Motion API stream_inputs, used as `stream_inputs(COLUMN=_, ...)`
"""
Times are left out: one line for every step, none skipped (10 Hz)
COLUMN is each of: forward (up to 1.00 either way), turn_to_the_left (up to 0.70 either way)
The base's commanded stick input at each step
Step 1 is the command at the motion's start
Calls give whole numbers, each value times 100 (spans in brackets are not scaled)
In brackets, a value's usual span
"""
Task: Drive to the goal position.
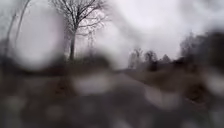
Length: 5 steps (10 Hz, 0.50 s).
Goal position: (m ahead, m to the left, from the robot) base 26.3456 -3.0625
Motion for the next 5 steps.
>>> stream_inputs(forward=70, turn_to_the_left=0)
stream_inputs(forward=70, turn_to_the_left=0)
stream_inputs(forward=70, turn_to_the_left=0)
stream_inputs(forward=70, turn_to_the_left=0)
stream_inputs(forward=70, turn_to_the_left=0)
